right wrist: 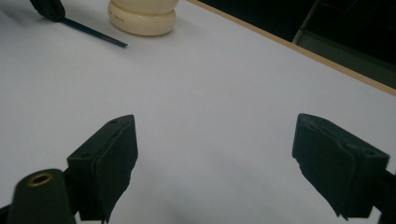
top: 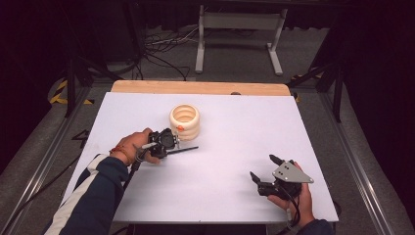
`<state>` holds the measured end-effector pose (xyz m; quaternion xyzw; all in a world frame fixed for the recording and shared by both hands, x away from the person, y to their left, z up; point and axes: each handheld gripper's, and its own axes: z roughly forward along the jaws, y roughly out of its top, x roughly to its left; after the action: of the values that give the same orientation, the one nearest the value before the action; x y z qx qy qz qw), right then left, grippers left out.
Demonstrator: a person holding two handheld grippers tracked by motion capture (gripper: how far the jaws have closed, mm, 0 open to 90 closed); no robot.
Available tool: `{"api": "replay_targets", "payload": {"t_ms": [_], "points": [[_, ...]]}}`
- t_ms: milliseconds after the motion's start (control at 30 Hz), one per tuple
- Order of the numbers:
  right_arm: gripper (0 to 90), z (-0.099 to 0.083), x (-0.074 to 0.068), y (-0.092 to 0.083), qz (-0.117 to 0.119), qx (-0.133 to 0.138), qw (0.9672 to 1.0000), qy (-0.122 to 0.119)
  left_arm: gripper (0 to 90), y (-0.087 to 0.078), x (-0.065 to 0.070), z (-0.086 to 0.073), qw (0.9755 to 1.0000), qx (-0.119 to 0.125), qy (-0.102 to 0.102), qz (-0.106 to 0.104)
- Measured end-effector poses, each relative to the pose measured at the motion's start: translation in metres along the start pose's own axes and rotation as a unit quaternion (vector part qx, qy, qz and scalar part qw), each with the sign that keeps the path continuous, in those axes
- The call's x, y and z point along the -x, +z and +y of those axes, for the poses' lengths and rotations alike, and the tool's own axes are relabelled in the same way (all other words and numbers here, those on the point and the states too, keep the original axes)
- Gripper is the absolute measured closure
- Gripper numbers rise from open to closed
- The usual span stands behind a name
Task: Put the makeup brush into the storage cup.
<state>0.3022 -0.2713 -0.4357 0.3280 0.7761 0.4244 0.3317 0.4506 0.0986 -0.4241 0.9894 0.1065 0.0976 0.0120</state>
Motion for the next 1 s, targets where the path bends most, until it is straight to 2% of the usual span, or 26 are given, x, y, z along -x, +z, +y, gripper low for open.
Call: {"api": "replay_targets", "payload": {"t_ms": [67, 133, 167, 300, 367, 433, 533, 567, 633, 700, 733, 800, 867, 900, 967, 1000], "points": [[14.7, 0.0, 0.0, 0.0, 0.001, -0.001, 1.0, -0.002, 80.2, 0.0, -0.002, 0.002, 1.0, -0.007, -0.002, -0.001], [14.7, 0.0, 0.0, 0.0, 0.002, 0.0, 1.0, -0.001, 79.6, 0.0, -0.005, 0.003, 0.9998, -0.007, -0.01, -0.013], [14.7, 0.0, 0.0, 0.0, 0.003, 0.0, 1.0, -0.001, 82.6, 0.0, -0.005, 0.003, 0.9997, -0.011, -0.01, -0.021], [14.4, 0.0, -0.001, 0.0, 0.004, -0.003, 1.0, -0.002, 84.0, 0.0, -0.002, 0.008, 0.9996, -0.029, 0.0, -0.006], [14.3, 0.001, -0.002, -0.001, 0.003, -0.002, 1.0, -0.003, 84.1, 0.0, -0.003, 0.008, 0.9995, -0.029, -0.002, -0.009], [14.0, 0.002, -0.002, -0.002, 0.0, 0.0, 1.0, -0.009, 84.2, 0.0, -0.004, 0.005, 0.9996, -0.019, -0.008, -0.017], [14.5, 0.004, -0.004, -0.003, -0.002, 0.004, 0.9999, -0.014, 84.1, -0.004, -0.005, 0.0, 0.9991, -0.003, -0.013, -0.041], [14.5, 0.004, -0.004, -0.003, -0.002, 0.004, 0.9999, -0.014, 84.1, -0.004, -0.005, 0.0, 0.9991, -0.003, -0.013, -0.041], [14.5, 0.008, -0.007, -0.005, 0.001, 0.012, 0.9997, -0.021, 84.1, -0.011, -0.004, -0.003, 0.9986, 0.014, -0.018, -0.048], [14.4, 0.01, -0.008, -0.005, 0.002, 0.014, 0.9997, -0.022, 84.2, -0.016, -0.004, -0.004, 0.9986, 0.014, -0.016, -0.048], [14.6, 0.013, -0.011, -0.006, -0.001, 0.018, 0.9995, -0.026, 84.2, -0.021, -0.003, -0.005, 0.9979, 0.025, -0.014, -0.057], [15.9, 0.017, -0.017, -0.006, 0.005, 0.023, 0.9986, -0.047, 84.1, -0.028, -0.001, -0.005, 0.9975, 0.033, -0.019, -0.059], [19.9, 0.021, -0.022, -0.005, 0.026, 0.024, 0.9973, -0.064, 84.1, -0.033, 0.002, -0.004, 0.9979, 0.036, -0.008, -0.054], [21.3, 0.023, -0.026, -0.005, 0.03, 0.024, 0.9959, -0.082, 84.1, -0.034, 0.004, -0.004, 0.9976, 0.039, -0.011, -0.057], [22.5, 0.027, -0.037, -0.003, 0.021, 0.03, 0.9923, -0.118, 84.1, -0.036, 0.007, -0.001, 0.998, 0.037, -0.001, -0.052], [23.0, 0.028, -0.041, -0.003, 0.017, 0.03, 0.9911, -0.129, 84.1, -0.037, 0.009, 0.0, 0.9979, 0.039, -0.004, -0.052]]}}
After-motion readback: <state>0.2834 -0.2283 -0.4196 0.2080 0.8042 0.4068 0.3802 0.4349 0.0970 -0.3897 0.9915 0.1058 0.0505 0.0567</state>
